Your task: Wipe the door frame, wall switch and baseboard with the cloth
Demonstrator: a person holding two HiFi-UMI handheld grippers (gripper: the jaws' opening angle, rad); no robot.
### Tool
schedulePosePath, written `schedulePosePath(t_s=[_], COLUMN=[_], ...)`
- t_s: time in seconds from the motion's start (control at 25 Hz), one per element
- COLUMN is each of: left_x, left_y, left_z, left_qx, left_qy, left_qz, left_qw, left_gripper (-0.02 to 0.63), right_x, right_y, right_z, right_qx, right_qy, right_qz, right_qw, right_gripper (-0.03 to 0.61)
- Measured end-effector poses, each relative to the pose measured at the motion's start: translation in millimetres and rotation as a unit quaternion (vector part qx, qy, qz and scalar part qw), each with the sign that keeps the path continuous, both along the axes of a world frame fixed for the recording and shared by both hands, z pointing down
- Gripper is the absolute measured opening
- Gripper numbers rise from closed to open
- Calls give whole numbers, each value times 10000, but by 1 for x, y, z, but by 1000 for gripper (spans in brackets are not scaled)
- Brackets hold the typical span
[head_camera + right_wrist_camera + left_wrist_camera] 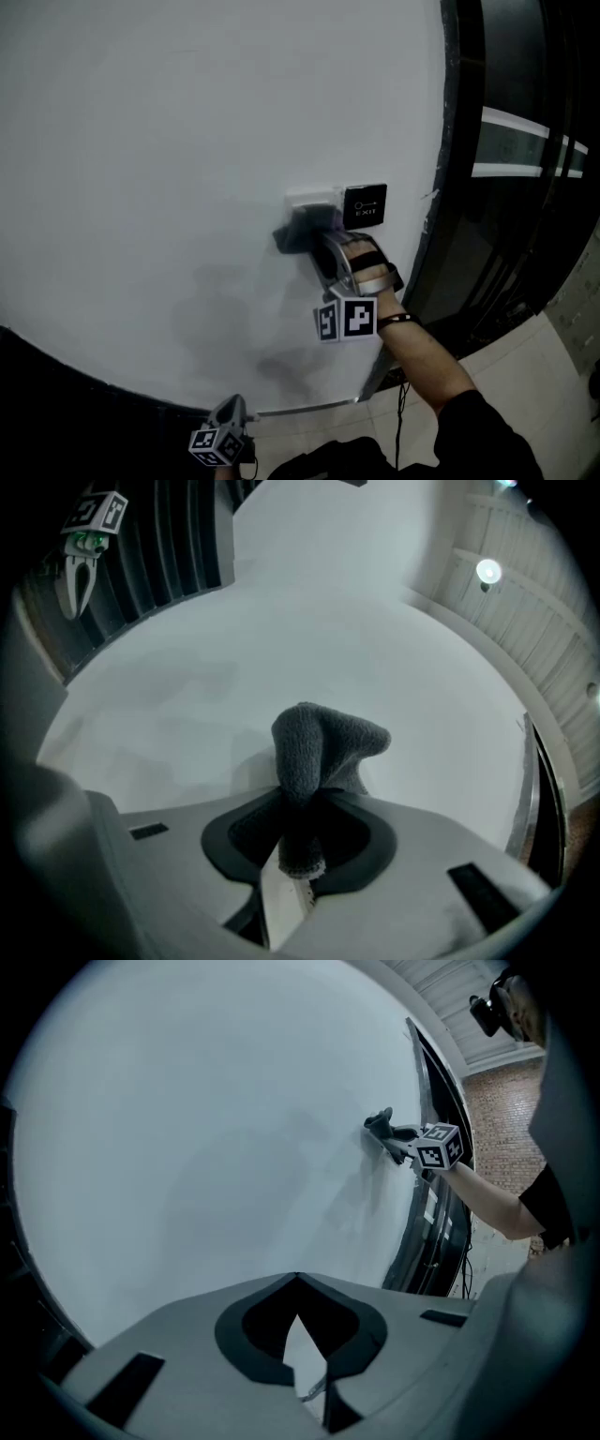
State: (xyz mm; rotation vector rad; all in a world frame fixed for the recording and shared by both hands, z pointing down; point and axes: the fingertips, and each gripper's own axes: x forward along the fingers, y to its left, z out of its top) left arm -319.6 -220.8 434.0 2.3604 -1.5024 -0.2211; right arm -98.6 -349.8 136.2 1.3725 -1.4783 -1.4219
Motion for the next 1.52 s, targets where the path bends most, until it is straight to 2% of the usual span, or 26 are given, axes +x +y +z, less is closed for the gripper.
schedulePosePath(t_s=[0.28,0.52,0.8,0.88,1.04,1.16,1.32,1.52], left_x=[2,6,5,7,11,11,4,3], left_y=[-1,5,-2,-2,-2,2,5,11], left_z=[3,6,4,2,0,1,4,7], left_qx=[16,-34,6,56,103,69,-30,-47], left_qy=[-27,-42,-31,21,52,-1,-78,15], left_qz=[62,114,109,131,185,192,108,119], left_qw=[10000,9999,9999,9999,9998,9998,9999,9999], left_gripper=[-9,-9,-9,-9,-9,-9,-9,-9], right_x=[1,0,5,5,2,-1,-1,-2], right_y=[-2,6,29,26,7,4,4,6], right_z=[6,3,-77,-90,-72,-51,-46,-32], right_qx=[-140,-410,586,694,395,80,100,74], right_qy=[28,-149,-449,-480,-228,-236,-301,-286], right_qz=[19,-151,-211,-102,151,96,68,24], right_qw=[9999,9989,9970,9964,9988,9996,9995,9996], right_gripper=[95,95,95,95,95,95,95,97])
